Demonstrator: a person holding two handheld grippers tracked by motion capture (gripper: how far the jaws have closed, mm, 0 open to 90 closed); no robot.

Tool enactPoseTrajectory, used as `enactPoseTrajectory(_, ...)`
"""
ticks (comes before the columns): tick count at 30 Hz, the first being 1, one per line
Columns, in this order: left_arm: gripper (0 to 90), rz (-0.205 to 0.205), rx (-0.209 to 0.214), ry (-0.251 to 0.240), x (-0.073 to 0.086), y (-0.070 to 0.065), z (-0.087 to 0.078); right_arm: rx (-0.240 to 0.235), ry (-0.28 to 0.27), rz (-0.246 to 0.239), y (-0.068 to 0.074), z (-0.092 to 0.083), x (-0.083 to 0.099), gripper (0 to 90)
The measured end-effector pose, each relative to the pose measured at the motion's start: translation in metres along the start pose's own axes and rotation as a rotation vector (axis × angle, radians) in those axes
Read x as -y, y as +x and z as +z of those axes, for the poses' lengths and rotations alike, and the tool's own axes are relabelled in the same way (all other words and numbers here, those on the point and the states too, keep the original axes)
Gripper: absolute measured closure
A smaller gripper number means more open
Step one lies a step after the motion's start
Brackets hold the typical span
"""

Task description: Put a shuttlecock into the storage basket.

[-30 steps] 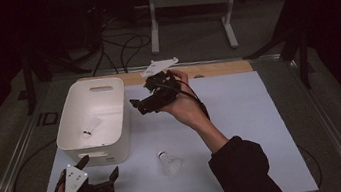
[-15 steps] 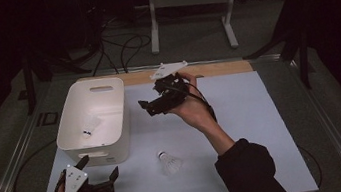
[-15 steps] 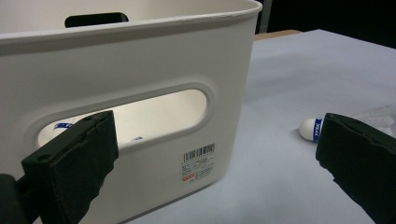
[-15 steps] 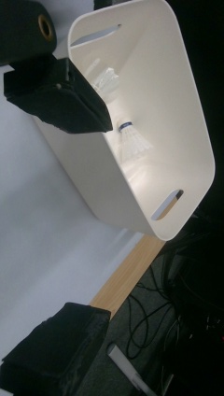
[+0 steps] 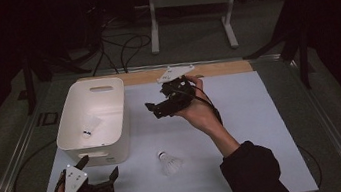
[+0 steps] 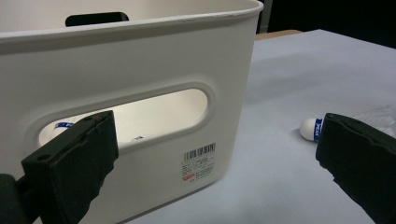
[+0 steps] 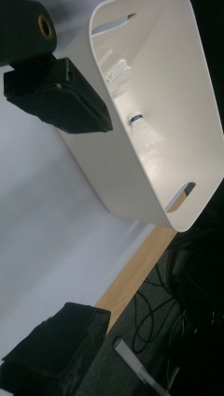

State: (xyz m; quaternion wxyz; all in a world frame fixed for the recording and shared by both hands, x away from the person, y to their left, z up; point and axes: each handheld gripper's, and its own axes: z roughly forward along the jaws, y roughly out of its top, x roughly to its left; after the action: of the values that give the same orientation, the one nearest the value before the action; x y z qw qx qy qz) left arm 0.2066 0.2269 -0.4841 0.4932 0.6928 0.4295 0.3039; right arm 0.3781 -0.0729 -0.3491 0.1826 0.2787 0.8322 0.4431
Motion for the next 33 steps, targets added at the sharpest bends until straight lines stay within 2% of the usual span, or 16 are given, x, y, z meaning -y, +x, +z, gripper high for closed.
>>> enactPoseTrajectory(14, 0.0, 0.002, 0.000, 0.004, 0.000, 0.000, 0.000, 0.004, 0.013, 0.011, -0.002, -0.006, 0.016, 8.9)
enactPoseTrajectory(33, 0.0, 0.001, -0.001, 0.001, 0.000, 0.000, 0.000, 0.008, 0.035, 0.003, -0.004, -0.010, 0.035, 9.0)
